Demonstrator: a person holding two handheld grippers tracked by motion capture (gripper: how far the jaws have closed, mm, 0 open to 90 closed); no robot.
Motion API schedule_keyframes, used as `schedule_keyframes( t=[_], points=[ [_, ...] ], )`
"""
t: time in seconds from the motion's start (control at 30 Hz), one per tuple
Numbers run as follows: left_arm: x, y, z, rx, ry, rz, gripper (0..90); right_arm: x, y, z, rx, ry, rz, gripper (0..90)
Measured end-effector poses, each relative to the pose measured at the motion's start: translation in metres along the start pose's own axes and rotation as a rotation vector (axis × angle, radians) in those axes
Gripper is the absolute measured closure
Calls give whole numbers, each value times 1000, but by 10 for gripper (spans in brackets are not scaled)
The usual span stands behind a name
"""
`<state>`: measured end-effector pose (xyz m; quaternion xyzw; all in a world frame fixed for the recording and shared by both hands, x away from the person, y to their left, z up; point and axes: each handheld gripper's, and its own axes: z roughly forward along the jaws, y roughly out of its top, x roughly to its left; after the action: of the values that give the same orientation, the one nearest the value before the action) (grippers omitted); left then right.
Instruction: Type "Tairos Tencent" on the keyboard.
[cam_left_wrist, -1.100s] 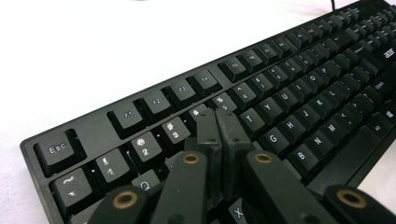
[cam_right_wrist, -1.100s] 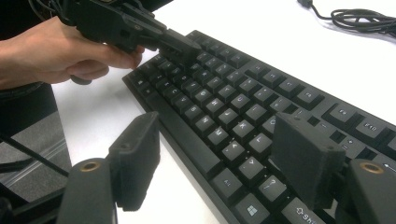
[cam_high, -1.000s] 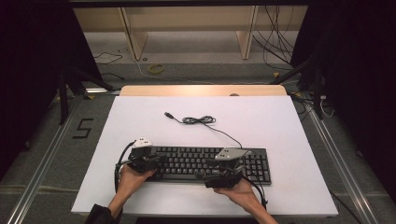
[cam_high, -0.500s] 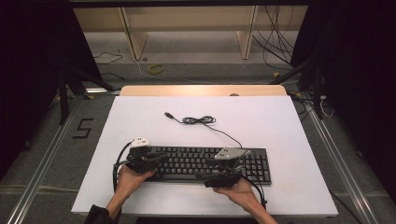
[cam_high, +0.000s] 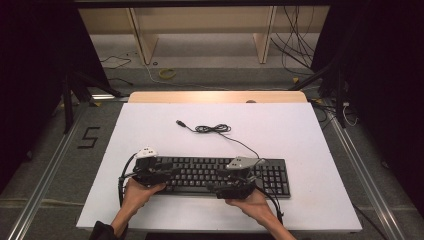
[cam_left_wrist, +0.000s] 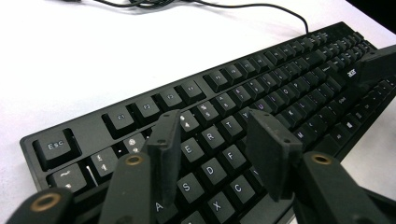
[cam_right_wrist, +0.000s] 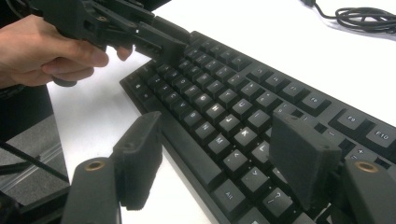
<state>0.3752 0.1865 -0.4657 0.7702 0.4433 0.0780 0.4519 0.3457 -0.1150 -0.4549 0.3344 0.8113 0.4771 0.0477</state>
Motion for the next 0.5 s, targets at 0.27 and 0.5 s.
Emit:
schedule_keyframes(
  t=[0.27,0.5],
  points=[
    [-2,-1,-5,-14,-7,-8,465,0,4,7,13,-5,2,442],
    [-5,-3,-9,-31,-15,-8,414,1,8,16,33,-14,3,570]
  ],
)
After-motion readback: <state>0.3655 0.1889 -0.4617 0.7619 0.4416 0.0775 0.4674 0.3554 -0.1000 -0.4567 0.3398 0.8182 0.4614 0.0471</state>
